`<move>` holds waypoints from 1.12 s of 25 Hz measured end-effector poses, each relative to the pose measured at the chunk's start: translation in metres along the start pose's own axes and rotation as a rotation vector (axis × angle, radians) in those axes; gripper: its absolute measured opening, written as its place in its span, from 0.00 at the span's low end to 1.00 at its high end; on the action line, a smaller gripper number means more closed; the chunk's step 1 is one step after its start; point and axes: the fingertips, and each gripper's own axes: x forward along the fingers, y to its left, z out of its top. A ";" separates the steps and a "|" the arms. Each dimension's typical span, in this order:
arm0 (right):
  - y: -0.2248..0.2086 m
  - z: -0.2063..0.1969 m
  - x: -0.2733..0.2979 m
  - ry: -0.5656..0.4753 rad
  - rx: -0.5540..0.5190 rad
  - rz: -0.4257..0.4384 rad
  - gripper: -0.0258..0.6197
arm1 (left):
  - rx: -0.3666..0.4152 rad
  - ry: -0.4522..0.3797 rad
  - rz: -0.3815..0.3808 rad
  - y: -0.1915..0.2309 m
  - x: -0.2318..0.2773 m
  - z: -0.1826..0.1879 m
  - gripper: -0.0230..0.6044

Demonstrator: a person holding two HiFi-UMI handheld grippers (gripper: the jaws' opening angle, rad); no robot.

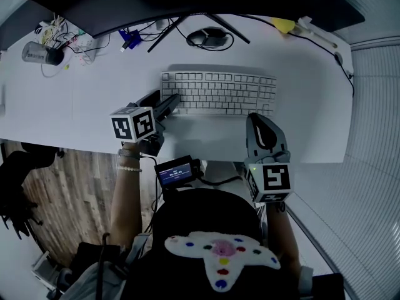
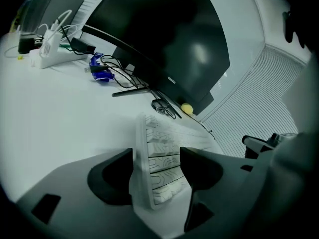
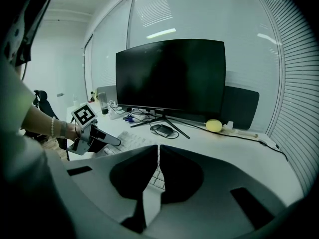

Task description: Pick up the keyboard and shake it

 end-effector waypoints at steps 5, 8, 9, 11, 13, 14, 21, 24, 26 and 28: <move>-0.005 -0.006 0.001 0.019 0.008 -0.016 0.10 | 0.012 0.036 -0.008 -0.004 0.005 -0.001 0.51; -0.013 -0.010 0.003 0.033 0.049 -0.042 0.10 | 0.015 0.035 0.012 -0.002 0.005 -0.002 0.51; -0.019 -0.016 0.003 0.044 0.049 -0.051 0.10 | 0.015 0.033 0.019 -0.001 0.005 -0.002 0.49; -0.032 -0.026 0.005 0.068 0.037 -0.062 0.10 | 0.009 0.031 0.027 0.000 0.004 -0.002 0.49; -0.042 -0.033 0.008 0.100 0.048 -0.070 0.10 | 0.005 0.034 0.032 0.000 0.003 -0.001 0.48; -0.049 -0.038 0.010 0.118 0.056 -0.077 0.10 | 0.005 0.037 0.033 0.000 0.002 -0.001 0.48; -0.088 -0.069 0.032 0.195 0.113 -0.058 0.39 | -0.010 0.002 0.027 -0.004 -0.009 0.007 0.43; -0.097 -0.078 0.046 0.220 0.151 -0.036 0.45 | -0.001 -0.005 0.033 -0.007 -0.013 0.010 0.43; -0.100 -0.083 0.055 0.237 0.183 -0.020 0.47 | 0.003 -0.009 0.035 -0.010 -0.016 0.013 0.42; -0.103 -0.087 0.063 0.250 0.208 -0.004 0.48 | 0.009 -0.010 0.044 -0.011 -0.019 0.015 0.42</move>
